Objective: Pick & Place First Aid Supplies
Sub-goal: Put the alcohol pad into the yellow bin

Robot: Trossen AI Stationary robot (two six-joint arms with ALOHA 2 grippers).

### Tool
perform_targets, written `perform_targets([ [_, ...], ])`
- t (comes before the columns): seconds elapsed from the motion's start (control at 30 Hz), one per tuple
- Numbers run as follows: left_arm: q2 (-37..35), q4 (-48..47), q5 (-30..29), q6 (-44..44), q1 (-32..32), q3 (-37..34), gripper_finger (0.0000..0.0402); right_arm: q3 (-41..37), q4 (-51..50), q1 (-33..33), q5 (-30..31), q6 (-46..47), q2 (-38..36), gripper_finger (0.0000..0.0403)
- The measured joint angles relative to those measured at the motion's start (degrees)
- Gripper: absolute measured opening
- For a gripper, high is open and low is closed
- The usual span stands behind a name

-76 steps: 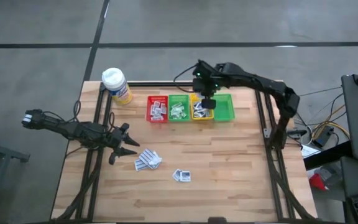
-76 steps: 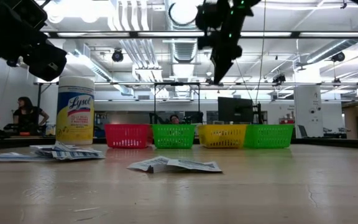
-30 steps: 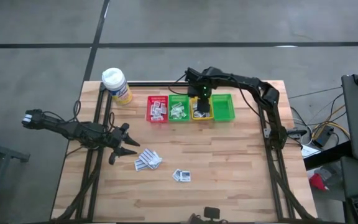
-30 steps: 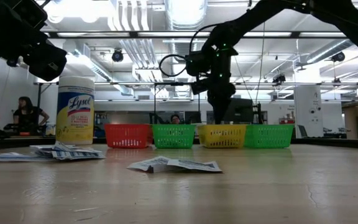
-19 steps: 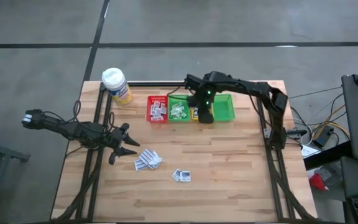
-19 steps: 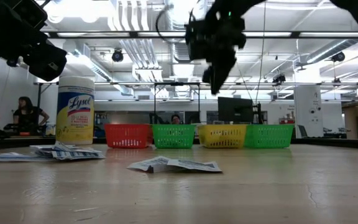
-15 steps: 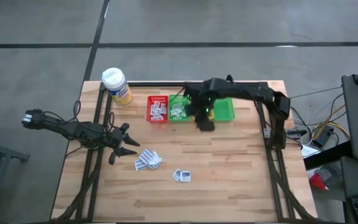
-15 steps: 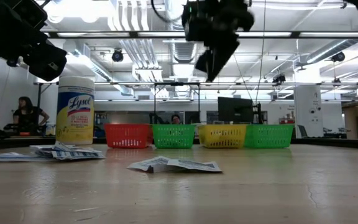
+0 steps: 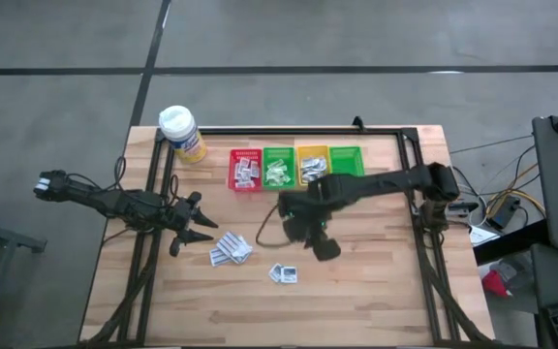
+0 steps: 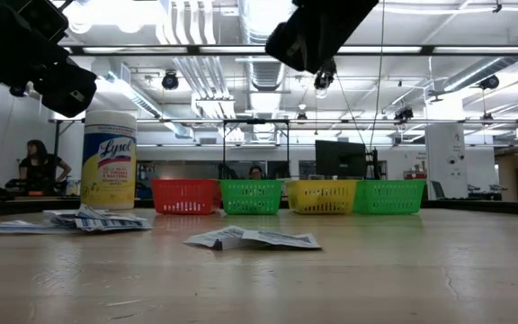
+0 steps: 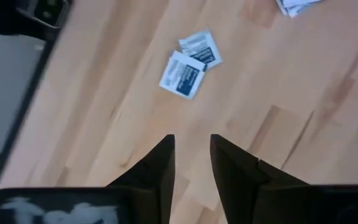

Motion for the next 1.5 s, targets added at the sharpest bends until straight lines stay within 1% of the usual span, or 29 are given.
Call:
perform_targets([
  [0.13,0.0,0.0,0.0,0.0,0.0,0.0,0.0172,0.0,1.0,4.1,7.6,3.1,0.1,0.0091],
  [0.23,0.0,0.0,0.0,0.0,0.0,0.0,0.0172,-0.1,2.7,6.4,9.3,5.8,0.9,0.0087],
  [0.47,0.0,-0.2,0.2,0.1,0.0,0.0,0.0172,-0.1,9.1,8.5,9.4,13.5,3.9,0.0093],
  [0.67,0.5,-0.6,0.5,0.1,0.0,0.0,0.0172,-0.2,9.7,8.8,9.4,17.5,8.6,0.0108],
  [0.83,0.8,-1.4,0.7,0.1,0.0,0.0,0.0172,-0.2,9.8,8.7,9.4,18.3,12.3,0.0126],
  [1.13,0.8,-1.6,0.7,0.3,0.0,0.0,0.0172,-0.2,12.8,8.8,9.1,20.4,15.2,0.0152],
  [1.3,1.0,-1.7,0.7,0.6,0.0,0.0,0.0172,-0.2,13.2,8.9,10.1,20.3,17.2,0.0155],
  [1.5,1.1,-1.7,0.7,0.6,0.0,0.0,0.0172,-0.2,13.7,8.9,10.8,20.3,19.8,0.0146],
])
